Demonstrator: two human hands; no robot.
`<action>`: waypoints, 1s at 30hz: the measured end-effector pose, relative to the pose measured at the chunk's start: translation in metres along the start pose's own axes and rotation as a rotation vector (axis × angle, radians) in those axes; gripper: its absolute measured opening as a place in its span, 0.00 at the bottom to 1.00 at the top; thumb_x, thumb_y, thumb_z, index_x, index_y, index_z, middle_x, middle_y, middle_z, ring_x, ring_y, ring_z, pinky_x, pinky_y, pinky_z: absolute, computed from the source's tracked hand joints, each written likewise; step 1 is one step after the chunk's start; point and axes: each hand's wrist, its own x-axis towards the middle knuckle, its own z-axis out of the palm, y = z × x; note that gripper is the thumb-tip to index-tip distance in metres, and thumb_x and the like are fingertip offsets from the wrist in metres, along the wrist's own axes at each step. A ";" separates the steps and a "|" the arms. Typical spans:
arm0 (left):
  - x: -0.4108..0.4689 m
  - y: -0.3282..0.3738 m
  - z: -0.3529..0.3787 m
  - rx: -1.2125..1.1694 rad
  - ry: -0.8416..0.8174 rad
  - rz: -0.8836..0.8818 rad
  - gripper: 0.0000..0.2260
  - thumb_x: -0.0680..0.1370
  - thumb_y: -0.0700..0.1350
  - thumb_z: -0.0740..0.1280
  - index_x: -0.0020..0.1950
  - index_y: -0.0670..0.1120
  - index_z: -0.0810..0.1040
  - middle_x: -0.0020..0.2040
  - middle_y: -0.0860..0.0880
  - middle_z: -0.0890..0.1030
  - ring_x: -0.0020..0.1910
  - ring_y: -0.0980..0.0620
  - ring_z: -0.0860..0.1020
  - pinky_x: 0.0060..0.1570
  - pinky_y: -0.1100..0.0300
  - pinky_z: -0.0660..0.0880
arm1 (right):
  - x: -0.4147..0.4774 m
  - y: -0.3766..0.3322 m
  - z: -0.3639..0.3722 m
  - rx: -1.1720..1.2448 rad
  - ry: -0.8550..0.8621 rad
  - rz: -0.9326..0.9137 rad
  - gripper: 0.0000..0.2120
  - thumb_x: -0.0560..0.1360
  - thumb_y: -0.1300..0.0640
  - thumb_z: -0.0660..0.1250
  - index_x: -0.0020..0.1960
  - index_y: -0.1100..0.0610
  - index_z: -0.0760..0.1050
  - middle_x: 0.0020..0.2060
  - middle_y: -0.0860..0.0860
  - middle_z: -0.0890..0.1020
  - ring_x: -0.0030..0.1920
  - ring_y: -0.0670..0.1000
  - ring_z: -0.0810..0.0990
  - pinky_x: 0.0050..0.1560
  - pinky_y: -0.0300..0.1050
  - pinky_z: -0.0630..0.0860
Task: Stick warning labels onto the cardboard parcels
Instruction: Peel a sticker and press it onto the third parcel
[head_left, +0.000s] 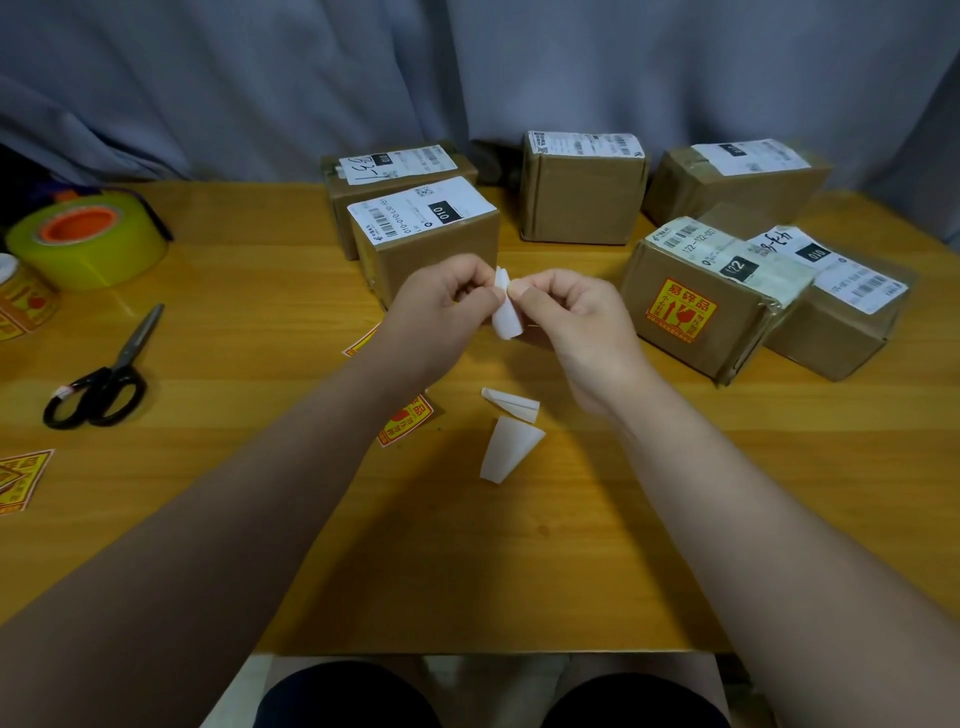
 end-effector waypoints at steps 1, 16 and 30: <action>0.001 0.000 0.000 -0.022 -0.008 -0.018 0.04 0.77 0.40 0.64 0.44 0.41 0.77 0.45 0.36 0.78 0.41 0.47 0.74 0.47 0.47 0.75 | 0.000 0.001 0.001 0.030 0.028 0.012 0.04 0.76 0.61 0.65 0.46 0.59 0.79 0.37 0.53 0.82 0.38 0.47 0.80 0.43 0.39 0.78; 0.003 -0.003 0.003 -0.021 -0.049 -0.024 0.04 0.77 0.40 0.65 0.44 0.43 0.78 0.43 0.36 0.80 0.42 0.40 0.77 0.49 0.45 0.75 | -0.001 -0.002 -0.004 -0.074 0.063 -0.050 0.04 0.75 0.61 0.67 0.45 0.60 0.81 0.36 0.52 0.83 0.38 0.47 0.81 0.42 0.39 0.79; 0.003 -0.001 -0.004 -0.079 -0.054 0.062 0.05 0.79 0.41 0.63 0.44 0.47 0.76 0.39 0.51 0.79 0.40 0.60 0.77 0.46 0.64 0.75 | -0.002 -0.003 0.000 -0.315 0.060 -0.253 0.04 0.76 0.59 0.67 0.43 0.55 0.80 0.35 0.45 0.80 0.39 0.44 0.79 0.43 0.41 0.77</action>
